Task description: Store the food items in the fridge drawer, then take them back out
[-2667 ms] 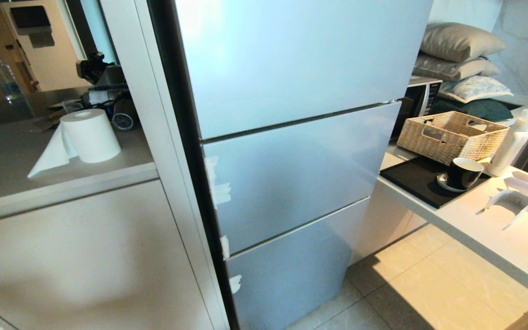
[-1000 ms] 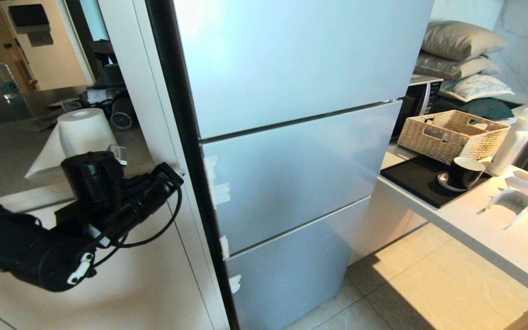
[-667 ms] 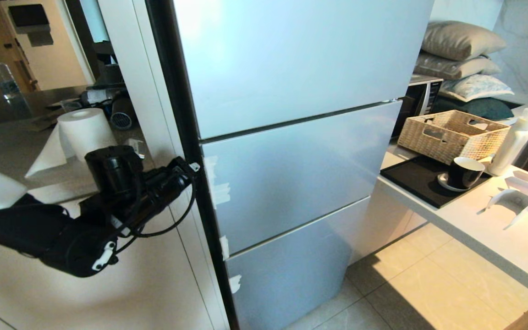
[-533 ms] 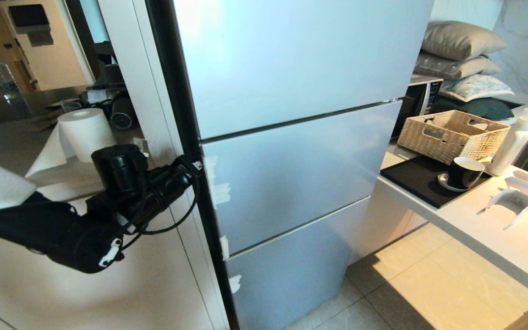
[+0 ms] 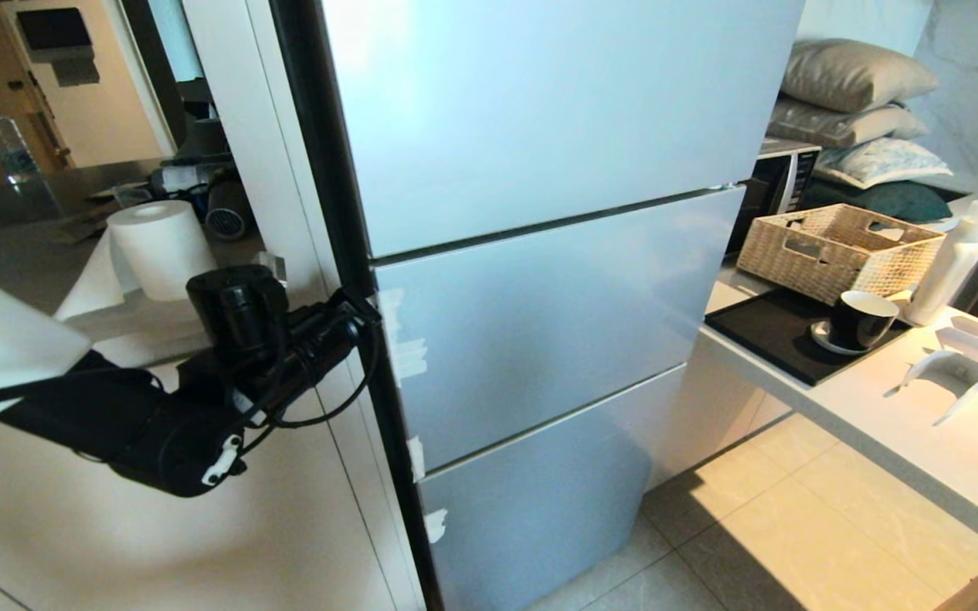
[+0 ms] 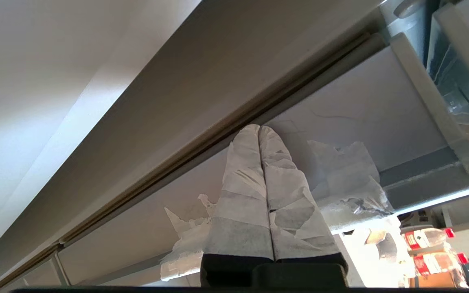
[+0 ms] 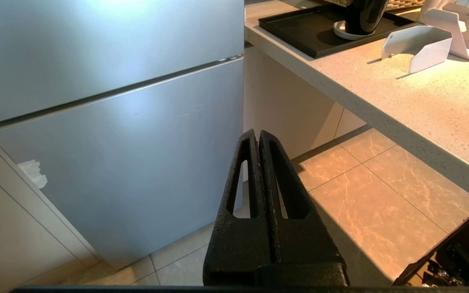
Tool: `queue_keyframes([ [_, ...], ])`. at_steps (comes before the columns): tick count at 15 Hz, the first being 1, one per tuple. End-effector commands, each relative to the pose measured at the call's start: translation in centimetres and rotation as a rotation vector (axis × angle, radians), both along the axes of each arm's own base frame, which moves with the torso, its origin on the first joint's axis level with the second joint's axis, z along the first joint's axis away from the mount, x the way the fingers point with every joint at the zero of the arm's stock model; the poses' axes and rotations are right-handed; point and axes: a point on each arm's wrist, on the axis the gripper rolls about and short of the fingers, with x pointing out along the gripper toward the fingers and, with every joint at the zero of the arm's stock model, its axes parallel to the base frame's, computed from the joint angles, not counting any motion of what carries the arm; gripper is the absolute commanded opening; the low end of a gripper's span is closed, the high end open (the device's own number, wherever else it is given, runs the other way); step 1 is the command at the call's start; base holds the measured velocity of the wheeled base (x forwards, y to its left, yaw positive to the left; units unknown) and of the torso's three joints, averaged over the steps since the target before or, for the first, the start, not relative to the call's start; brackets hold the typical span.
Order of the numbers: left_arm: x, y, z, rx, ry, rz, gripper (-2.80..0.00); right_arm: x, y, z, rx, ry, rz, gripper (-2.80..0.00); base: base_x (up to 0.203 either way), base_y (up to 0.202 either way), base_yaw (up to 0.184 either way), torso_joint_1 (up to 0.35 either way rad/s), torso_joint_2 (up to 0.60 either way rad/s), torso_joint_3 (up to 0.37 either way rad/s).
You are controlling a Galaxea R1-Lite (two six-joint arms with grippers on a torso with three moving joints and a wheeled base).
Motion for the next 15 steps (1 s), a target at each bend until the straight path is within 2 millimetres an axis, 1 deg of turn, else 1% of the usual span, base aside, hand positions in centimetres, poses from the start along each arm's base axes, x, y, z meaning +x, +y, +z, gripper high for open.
queue_keyframes([
  [1,-0.5,-1.2,0.0,-0.005,0.000,-0.036,-2.80,0.0,0.0,0.0,0.000,0.001,0.001,-2.80,0.000,0.000,0.000,0.000,0.00,0.000],
  [4,-1.2,-2.3,0.2,-0.005,-0.006,-0.060,-2.80,0.0,0.0,0.0,0.000,0.001,0.000,-2.80,0.000,0.000,0.000,0.000,0.00,0.000],
  [6,-1.8,-3.4,0.3,-0.005,-0.005,-0.085,-2.80,0.0,0.0,0.0,0.000,0.001,0.001,-2.80,0.000,0.000,0.000,0.000,0.00,0.000],
  [11,-4.1,-5.2,0.7,-0.001,-0.008,-0.109,-2.80,0.0,0.0,0.0,0.000,0.001,0.001,-2.80,0.000,0.000,0.000,0.000,0.00,0.000],
  [15,-7.6,-5.6,0.8,0.012,0.012,-0.129,-2.80,0.0,0.0,0.0,0.000,0.001,0.000,-2.80,0.000,0.000,0.000,0.000,0.00,0.000],
])
